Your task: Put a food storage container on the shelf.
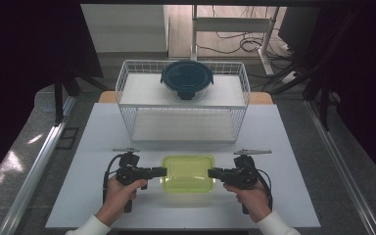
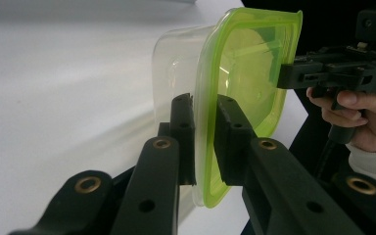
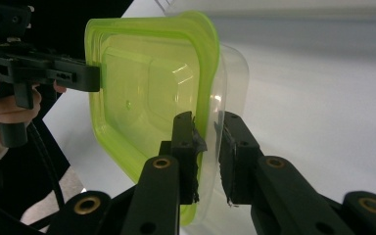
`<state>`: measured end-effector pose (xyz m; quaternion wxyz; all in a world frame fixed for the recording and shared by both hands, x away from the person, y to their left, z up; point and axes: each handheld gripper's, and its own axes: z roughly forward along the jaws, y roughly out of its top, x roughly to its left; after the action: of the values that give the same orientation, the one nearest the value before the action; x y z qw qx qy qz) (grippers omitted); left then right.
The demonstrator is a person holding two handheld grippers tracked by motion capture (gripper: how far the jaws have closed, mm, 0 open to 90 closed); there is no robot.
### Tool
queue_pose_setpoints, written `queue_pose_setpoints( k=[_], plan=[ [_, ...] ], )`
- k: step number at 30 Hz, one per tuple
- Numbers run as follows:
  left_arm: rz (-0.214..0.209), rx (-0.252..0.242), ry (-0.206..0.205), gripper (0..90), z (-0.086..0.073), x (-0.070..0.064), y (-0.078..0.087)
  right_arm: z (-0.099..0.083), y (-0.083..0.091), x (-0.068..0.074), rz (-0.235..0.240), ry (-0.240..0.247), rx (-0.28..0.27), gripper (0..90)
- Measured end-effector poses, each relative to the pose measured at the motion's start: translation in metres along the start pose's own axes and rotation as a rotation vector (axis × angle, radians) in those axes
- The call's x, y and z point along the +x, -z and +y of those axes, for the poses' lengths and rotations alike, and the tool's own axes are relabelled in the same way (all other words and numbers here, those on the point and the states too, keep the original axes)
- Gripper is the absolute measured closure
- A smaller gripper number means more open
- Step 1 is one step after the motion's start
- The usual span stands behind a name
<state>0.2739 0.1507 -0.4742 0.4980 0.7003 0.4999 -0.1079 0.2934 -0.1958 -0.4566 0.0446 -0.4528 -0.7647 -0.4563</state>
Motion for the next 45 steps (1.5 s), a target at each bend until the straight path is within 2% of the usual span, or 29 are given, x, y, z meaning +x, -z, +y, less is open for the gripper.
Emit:
queue_pose_setpoints(
  k=[9,14,19,26,36,45],
  plan=[
    [-0.009,-0.025,-0.034,80.0,0.004,-0.009,0.007,0.005,0.011,0.009,0.006,0.044,-0.032,76.8],
    [0.000,-0.042,-0.071,80.0,0.008,-0.017,0.015,0.009,0.017,0.015,0.009,0.073,-0.054,76.8],
    [0.000,-0.048,-0.078,80.0,0.010,-0.019,0.016,0.013,0.021,0.020,0.003,0.100,-0.069,76.8],
    [0.002,-0.054,-0.086,80.0,0.011,-0.021,0.018,0.015,0.023,0.023,-0.010,0.121,-0.071,76.8],
    [0.008,-0.075,-0.128,80.0,0.018,-0.031,0.027,0.020,0.029,0.031,-0.015,0.145,-0.092,76.8],
    [0.012,-0.081,-0.152,79.9,0.030,-0.037,0.033,0.030,0.034,0.035,-0.015,0.164,-0.112,76.9]
  ],
)
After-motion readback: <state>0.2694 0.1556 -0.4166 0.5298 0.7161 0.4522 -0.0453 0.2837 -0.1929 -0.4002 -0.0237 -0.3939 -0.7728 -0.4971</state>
